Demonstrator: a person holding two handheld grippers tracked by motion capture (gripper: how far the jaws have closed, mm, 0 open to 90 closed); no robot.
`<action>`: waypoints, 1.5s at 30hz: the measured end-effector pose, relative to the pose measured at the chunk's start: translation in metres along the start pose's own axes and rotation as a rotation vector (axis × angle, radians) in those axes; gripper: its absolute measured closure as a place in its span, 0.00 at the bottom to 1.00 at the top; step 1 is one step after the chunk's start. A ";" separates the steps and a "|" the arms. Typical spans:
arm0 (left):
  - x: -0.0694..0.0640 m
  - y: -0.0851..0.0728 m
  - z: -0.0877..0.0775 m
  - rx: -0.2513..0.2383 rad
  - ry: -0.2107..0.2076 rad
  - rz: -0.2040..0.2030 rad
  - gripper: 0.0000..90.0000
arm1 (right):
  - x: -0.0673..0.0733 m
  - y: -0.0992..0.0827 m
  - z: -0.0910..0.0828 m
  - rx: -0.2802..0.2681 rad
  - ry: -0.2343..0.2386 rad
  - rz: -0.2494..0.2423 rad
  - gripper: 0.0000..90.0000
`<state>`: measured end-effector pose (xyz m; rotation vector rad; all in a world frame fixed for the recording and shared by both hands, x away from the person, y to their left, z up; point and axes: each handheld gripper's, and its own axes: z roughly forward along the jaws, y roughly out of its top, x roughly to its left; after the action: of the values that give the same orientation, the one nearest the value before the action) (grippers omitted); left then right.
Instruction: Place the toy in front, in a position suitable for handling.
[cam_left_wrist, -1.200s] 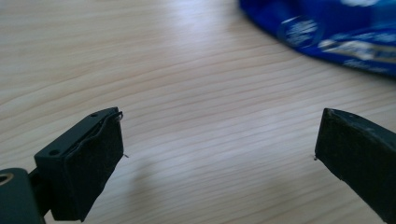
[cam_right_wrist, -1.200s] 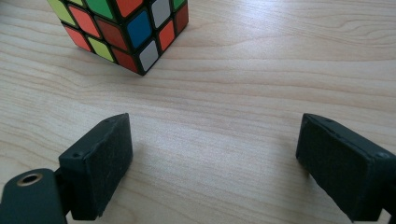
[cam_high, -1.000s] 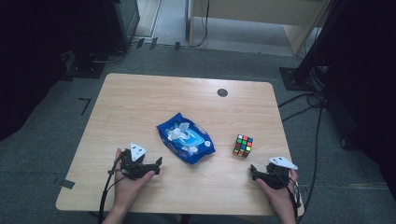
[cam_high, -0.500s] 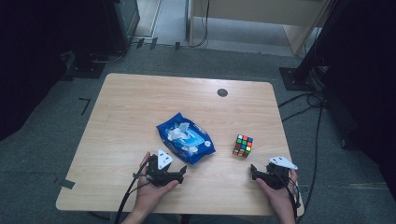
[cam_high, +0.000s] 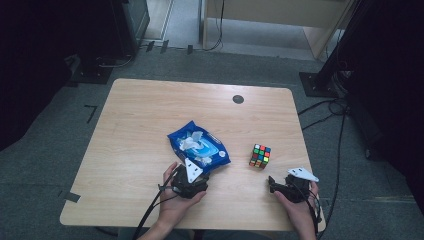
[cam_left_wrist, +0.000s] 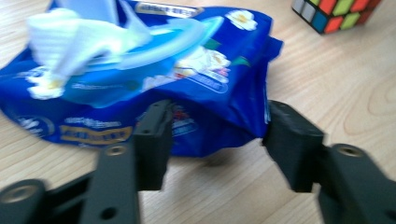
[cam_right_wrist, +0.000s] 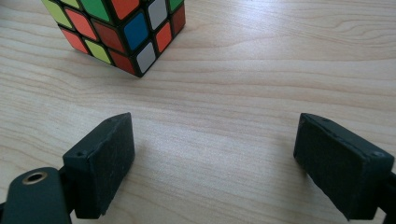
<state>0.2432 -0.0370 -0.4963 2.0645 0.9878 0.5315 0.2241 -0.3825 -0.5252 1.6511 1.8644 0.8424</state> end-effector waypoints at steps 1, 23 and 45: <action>0.000 0.000 0.000 0.000 0.000 0.000 0.54 | 0.000 0.000 0.000 0.000 0.000 0.000 0.14; 0.072 -0.011 -0.024 -0.063 -0.211 0.053 1.00 | 0.000 0.000 0.000 0.000 -0.004 0.002 0.15; 0.174 -0.069 -0.078 -0.053 -0.193 0.026 0.77 | 0.000 0.000 0.000 -0.002 -0.004 0.002 0.15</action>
<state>0.2675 0.1641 -0.4962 2.0408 0.8262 0.3594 0.2238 -0.3822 -0.5250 1.6523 1.8585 0.8408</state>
